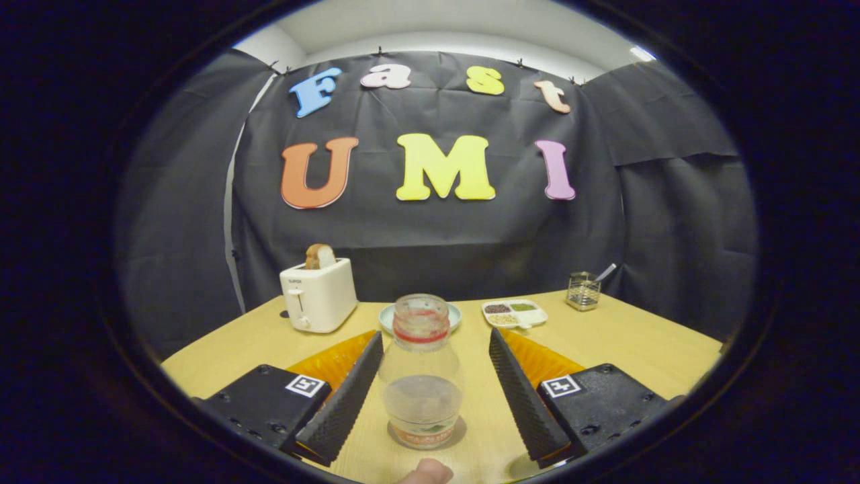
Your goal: Take the bottle from table, then pour the juice into the cup, finally place the bottle on the coaster
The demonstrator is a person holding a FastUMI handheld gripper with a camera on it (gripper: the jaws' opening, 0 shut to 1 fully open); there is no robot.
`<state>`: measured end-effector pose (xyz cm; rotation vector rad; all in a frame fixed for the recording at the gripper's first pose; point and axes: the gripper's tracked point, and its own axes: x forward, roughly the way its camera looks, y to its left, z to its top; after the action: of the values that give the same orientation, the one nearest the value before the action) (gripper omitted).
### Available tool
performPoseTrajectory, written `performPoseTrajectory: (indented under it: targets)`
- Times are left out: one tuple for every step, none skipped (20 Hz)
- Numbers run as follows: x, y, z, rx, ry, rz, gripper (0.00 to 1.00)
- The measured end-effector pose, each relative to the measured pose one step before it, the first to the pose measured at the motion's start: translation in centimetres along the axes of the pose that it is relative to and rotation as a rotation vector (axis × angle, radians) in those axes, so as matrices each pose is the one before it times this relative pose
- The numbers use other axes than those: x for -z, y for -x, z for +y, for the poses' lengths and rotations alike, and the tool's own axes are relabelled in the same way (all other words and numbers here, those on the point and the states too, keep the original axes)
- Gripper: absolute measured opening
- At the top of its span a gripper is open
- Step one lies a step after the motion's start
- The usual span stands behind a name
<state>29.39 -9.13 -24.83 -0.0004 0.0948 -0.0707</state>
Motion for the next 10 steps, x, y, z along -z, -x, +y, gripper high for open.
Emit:
performPoseTrajectory:
  targets:
    - [-1.265, 0.764, 0.03, 0.00044, -0.00096, -0.00941, 1.0]
    - [-1.155, 0.769, 0.158, -0.00748, -0.00821, -0.00911, 1.0]
    - [-0.941, 0.814, 0.127, -0.00788, -0.0098, -0.00648, 1.0]
    - [-1.091, 0.795, 0.225, -0.00885, -0.01126, -0.00745, 1.0]
    - [-0.897, 0.836, 0.247, -0.01224, -0.00761, -0.00226, 1.0]
    - [-1.029, 0.903, 0.334, -0.01183, -0.00453, -0.00834, 1.0]
    - [-1.149, 0.833, 0.277, -0.00844, -0.00018, -0.0078, 1.0]
    - [-1.177, 0.955, 0.155, -0.00054, 0.00269, -0.00784, 1.0]
    - [-1.242, 0.991, 0.032, 0.00237, 0.0033, -0.0084, 1.0]
    - [-1.208, 1.036, 0.103, 0.0016, 0.0018, -0.00808, 1.0]
